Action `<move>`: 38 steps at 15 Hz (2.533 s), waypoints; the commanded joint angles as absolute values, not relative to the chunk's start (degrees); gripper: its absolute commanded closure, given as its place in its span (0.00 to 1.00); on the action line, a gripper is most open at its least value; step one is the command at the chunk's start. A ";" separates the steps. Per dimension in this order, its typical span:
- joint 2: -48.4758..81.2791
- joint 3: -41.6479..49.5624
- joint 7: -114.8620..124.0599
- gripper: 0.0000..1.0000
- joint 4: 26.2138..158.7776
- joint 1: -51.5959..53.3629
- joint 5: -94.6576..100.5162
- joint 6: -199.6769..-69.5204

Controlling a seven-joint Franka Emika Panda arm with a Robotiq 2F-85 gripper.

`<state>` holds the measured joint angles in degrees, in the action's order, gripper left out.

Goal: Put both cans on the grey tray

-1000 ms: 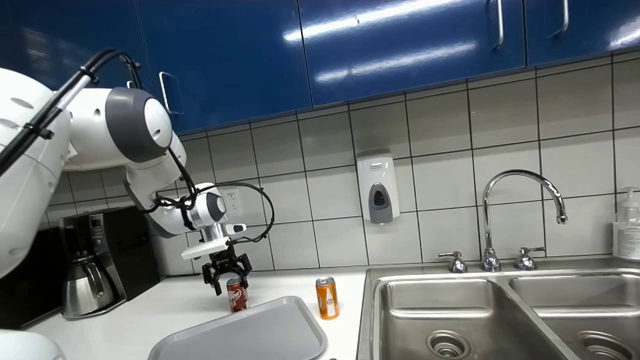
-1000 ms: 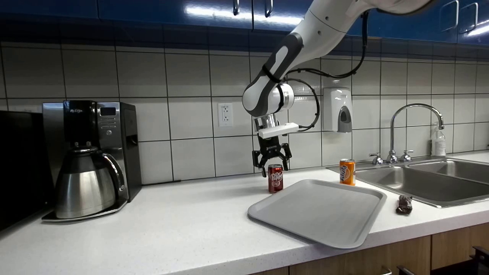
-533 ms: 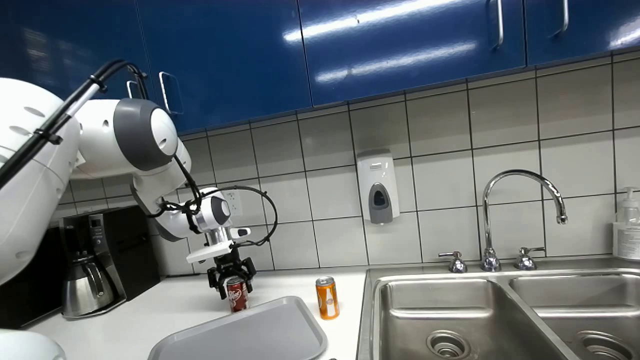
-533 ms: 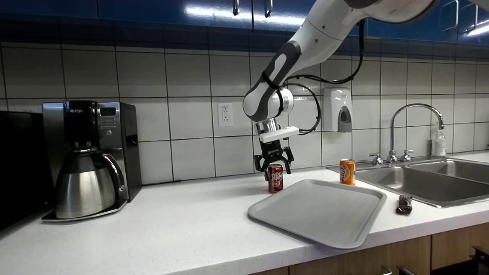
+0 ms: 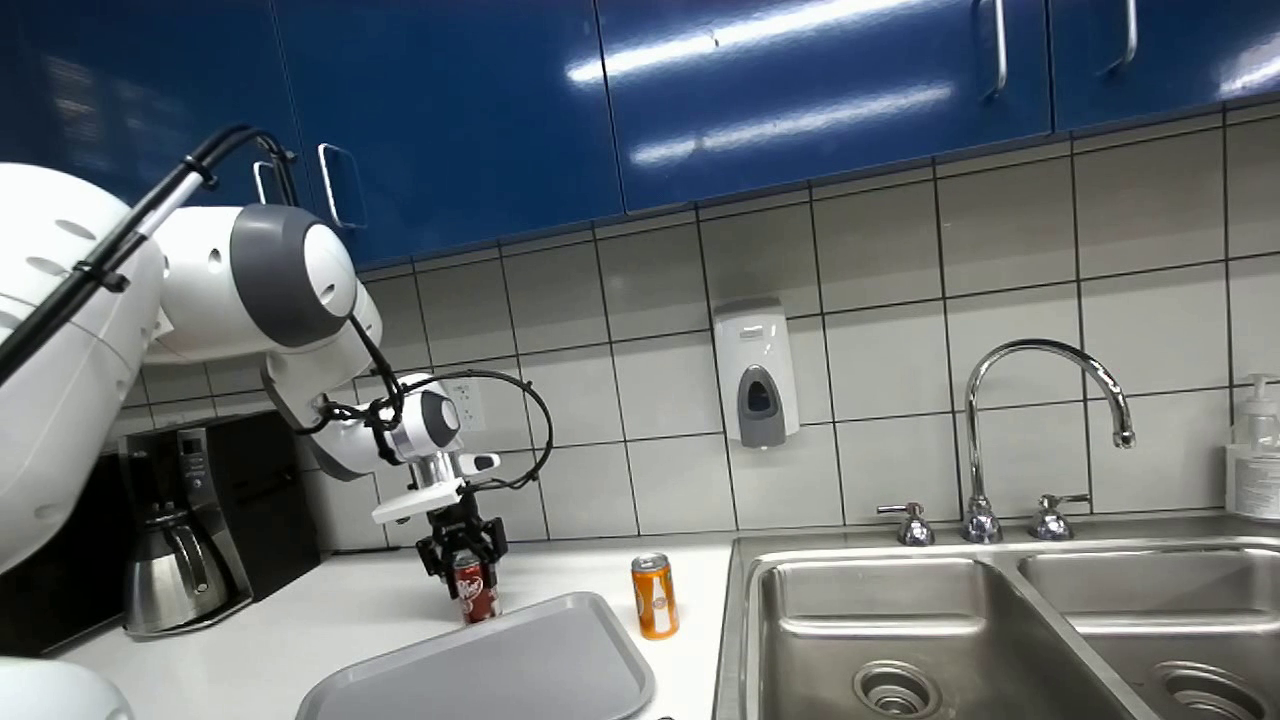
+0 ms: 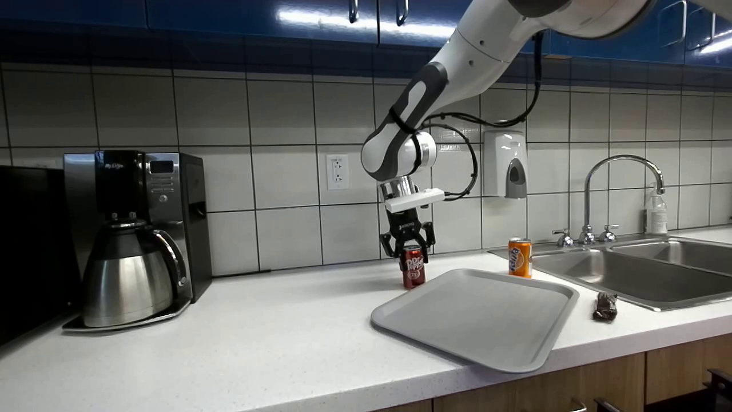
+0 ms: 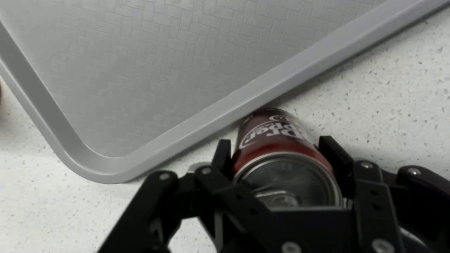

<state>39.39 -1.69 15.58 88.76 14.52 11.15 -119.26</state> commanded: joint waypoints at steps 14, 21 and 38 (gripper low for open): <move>35.61 -1.13 15.99 0.61 91.46 14.21 10.76 -119.95; 30.65 -1.02 15.89 0.61 97.11 14.01 10.98 -121.93; 14.32 -2.06 13.38 0.61 119.46 11.64 10.66 -128.75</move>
